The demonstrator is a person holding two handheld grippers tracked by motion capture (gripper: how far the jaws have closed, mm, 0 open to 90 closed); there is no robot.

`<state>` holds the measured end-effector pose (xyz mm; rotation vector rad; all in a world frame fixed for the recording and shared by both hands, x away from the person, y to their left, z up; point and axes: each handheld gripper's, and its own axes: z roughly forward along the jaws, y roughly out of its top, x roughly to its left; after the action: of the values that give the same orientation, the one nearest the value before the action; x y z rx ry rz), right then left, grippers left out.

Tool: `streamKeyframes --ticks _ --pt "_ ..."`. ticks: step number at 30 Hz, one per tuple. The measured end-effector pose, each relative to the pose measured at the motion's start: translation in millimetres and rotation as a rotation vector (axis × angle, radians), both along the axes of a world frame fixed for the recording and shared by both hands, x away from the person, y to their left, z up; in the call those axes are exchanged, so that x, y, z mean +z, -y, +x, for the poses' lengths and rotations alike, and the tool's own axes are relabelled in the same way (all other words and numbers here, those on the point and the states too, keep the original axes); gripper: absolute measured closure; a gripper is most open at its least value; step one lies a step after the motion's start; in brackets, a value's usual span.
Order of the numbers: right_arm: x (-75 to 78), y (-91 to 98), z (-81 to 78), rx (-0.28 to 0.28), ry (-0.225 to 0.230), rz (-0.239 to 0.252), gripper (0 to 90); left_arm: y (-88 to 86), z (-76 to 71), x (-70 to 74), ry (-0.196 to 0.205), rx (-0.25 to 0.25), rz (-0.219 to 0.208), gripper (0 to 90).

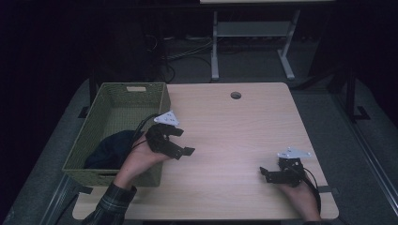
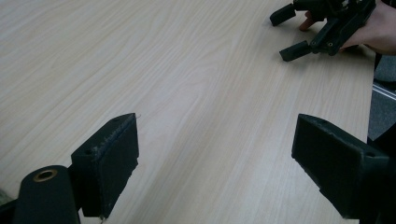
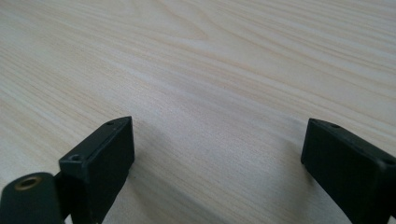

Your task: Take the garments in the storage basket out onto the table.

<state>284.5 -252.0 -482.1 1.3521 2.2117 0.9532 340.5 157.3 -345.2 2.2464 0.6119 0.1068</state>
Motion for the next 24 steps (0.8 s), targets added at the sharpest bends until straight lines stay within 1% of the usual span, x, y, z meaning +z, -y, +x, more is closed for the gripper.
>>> streamKeyframes --ticks 4,9,10,11,14,15,19,20,24 --pt "0.1 -0.1 -0.1 -0.001 -0.001 0.001 9.4 -6.0 0.7 1.8 -0.003 0.002 0.008 14.3" --pt "0.0 0.0 0.0 0.000 0.000 0.000 9.4 -14.7 0.1 6.2 0.001 0.017 0.000 14.4" --pt "0.0 0.0 0.0 0.000 0.000 0.000 9.4 -16.4 0.7 6.7 0.004 0.016 0.004 14.4" --pt "0.0 0.0 0.0 0.000 0.000 0.000 9.4 -17.1 0.5 6.6 0.000 0.020 0.000 14.4" --pt "0.0 0.0 0.0 0.000 0.000 0.000 9.4 -20.6 1.1 7.0 -0.003 0.013 0.010 14.4" --pt "0.1 -0.1 -0.1 -0.001 -0.001 0.001 9.4 -21.7 0.6 7.1 -0.007 0.022 0.010 14.4" --pt "0.0 -0.1 0.0 -0.001 0.000 0.000 9.4 -29.1 1.3 9.5 0.000 0.029 0.021 14.4" --pt "0.0 -0.1 0.0 -0.001 -0.001 0.000 9.4 -31.1 1.2 10.0 0.001 0.038 0.015 14.4" --pt "0.0 0.0 0.0 -0.001 0.000 0.000 9.4 -39.0 1.5 12.4 0.006 0.055 0.018 14.4"
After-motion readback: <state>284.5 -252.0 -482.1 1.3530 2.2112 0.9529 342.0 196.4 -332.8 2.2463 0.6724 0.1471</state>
